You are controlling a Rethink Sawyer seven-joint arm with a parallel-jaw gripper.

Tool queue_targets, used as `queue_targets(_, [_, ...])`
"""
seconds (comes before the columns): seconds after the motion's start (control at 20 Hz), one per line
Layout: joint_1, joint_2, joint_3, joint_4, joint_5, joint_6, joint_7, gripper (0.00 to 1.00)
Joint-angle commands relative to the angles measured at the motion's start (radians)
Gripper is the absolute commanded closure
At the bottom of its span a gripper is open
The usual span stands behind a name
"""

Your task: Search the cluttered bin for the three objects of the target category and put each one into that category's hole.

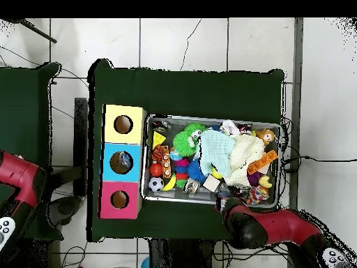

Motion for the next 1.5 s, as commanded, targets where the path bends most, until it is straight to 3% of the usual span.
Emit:
queue_targets(0.05, [0.045,0.023,-0.008,-0.002,-0.051,-0.04,0.016,0.0])
queue_targets(0.35, [0.073,0.024,-0.033,-0.002,-0.054,-0.06,0.03,0.0])
queue_targets(0.9, [0.095,0.114,-0.092,-0.081,-0.116,-0.139,0.025,0.0])
queue_targets(1.5, [-0.034,0.11,0.022,-0.053,-0.107,-0.065,-0.095,0.0])
